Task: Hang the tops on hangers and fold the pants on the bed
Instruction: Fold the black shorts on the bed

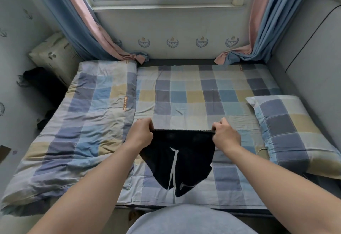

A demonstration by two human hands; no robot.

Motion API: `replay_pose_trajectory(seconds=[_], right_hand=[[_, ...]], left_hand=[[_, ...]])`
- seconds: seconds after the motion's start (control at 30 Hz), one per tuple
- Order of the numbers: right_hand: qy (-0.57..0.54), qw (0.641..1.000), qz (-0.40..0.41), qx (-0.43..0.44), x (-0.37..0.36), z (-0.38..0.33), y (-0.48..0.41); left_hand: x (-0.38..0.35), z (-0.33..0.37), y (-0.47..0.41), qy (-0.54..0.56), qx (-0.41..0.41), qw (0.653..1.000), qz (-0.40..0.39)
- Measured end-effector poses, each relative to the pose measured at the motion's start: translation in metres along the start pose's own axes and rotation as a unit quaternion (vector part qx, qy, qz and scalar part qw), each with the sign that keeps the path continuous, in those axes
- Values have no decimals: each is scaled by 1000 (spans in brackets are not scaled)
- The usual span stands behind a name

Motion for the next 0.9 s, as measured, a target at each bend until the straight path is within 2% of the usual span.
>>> replay_pose_trajectory(seconds=[0.1,0.2,0.27,0.3,0.33,0.37,0.4,0.43,0.47,0.53,0.6,0.67,0.7,0.73,0.8,0.9], right_hand=[[24,1000,3,-16,-4,19,1],[-32,990,17,-137,-8,50,2],[-159,941,3,-299,-18,67,14],[-228,896,-18,-381,-28,70,26],[-278,860,-31,-426,-35,71,33],[-281,855,-46,-434,-36,70,35],[-224,897,-43,-379,-30,69,27],[-147,950,-24,-274,-20,63,13],[-72,984,-15,-163,-13,56,4],[10,1000,4,-28,-2,48,-3],[1,1000,22,-22,7,52,-7],[-46,997,19,-53,12,51,-9],[-118,989,5,-93,11,48,-8],[-214,964,-20,-154,6,46,-6],[-386,879,-93,-263,-11,33,6],[-516,782,-146,-318,-24,9,13]], left_hand=[[-15,-41,6,-17,77,997,-5],[-24,-71,14,-9,160,987,-11],[-31,-80,16,10,199,980,-19],[-34,-82,16,30,221,975,-17],[-38,-85,17,55,250,967,-11],[-42,-89,21,82,282,956,-10],[-45,-93,26,104,315,943,-18],[-46,-99,32,115,348,930,-27],[-47,-108,36,131,382,914,-28],[-43,-117,33,163,417,894,-13],[-35,-115,24,170,400,901,-1],[-33,-109,23,212,409,887,0],[-37,-105,26,248,420,873,-13],[-43,-98,29,288,425,857,-39],[-55,-87,34,378,441,810,-81],[-63,-76,45,494,482,718,-89]])
Point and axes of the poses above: each hand's wrist, its own y-axis away from the middle knuckle, its own x-axis out of the back of the hand, z = x × y, the point moved 10 cm from there along -y, towards the middle knuckle, and after that the axes turned 15 degrees about z, right-handed, at the moved point
